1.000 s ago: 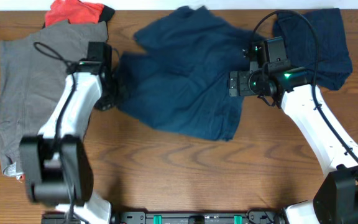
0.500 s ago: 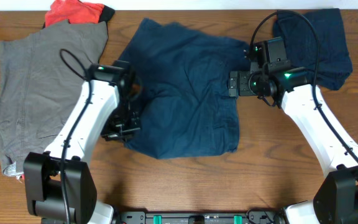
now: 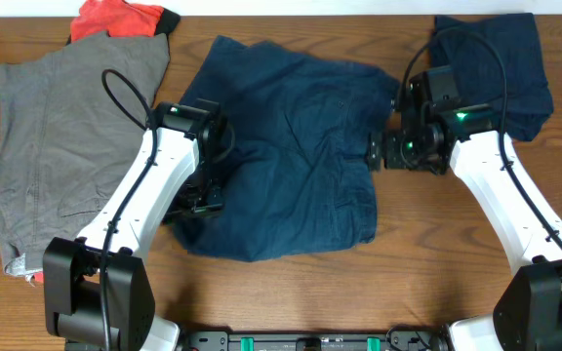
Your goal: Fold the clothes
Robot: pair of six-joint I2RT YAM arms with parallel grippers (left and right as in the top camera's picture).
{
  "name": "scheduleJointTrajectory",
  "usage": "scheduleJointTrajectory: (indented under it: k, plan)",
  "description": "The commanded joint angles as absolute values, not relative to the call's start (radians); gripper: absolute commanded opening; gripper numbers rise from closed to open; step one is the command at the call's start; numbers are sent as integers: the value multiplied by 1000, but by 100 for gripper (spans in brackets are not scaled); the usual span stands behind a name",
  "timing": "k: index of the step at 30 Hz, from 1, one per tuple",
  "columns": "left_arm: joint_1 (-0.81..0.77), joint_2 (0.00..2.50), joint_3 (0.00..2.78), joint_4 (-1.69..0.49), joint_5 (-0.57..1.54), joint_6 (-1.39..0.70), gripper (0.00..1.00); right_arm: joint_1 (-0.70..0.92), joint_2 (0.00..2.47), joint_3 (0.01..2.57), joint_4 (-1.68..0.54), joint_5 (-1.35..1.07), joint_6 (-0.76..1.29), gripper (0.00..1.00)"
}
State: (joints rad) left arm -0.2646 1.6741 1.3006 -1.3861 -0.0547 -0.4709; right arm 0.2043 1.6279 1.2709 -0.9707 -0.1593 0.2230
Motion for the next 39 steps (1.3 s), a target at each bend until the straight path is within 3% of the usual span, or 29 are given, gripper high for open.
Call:
scheduleJointTrajectory:
  k: [1, 10, 19, 27, 28, 32, 33, 39]
  plan:
    - [-265, 1672, 1297, -1378, -94, -441, 98, 205, 1634, 1248, -1002, -220, 208, 99]
    - [-198, 1672, 1376, -1308, -95, -397, 98, 240, 1634, 1058, -971, -350, 216, 87]
    - [-155, 1673, 1441, -1141, -95, -386, 98, 281, 1633, 942, -901, -350, 243, 58]
    - [-155, 1673, 1428, -1083, -95, -360, 100, 355, 1633, 889, -863, -343, 284, 40]
    - [-155, 1674, 1425, -1079, -95, -360, 99, 360, 1633, 880, -851, -336, 294, 36]
    - [-155, 1680, 1416, -1071, -95, -360, 99, 360, 1632, 872, -860, -253, 311, 4]
    - [-155, 1681, 1414, -1070, -95, -360, 99, 355, 1629, 872, -876, -223, 310, 1]
    - [-155, 1694, 1411, -1071, -94, -352, 98, 278, 1619, 879, -1034, -134, 244, 1]
